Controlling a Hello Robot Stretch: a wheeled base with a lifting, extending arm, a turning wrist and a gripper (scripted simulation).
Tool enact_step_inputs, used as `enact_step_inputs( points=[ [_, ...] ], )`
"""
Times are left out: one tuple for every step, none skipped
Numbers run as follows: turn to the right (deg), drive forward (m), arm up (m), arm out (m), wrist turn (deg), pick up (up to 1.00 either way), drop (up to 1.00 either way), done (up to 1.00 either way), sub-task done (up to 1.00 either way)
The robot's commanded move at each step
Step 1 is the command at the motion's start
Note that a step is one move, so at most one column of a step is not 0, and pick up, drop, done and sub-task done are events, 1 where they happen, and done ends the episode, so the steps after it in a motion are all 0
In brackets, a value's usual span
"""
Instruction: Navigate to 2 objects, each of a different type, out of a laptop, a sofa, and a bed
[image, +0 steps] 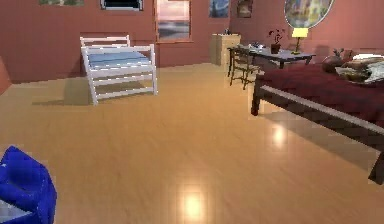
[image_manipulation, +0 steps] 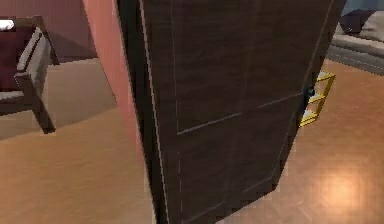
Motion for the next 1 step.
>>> enact_step_inputs(
  points=[
    [15.0, 0.00, 0.00, 0.00, 0.0, 0.00, 0.00, 0.00, 0.00]
  ],
)
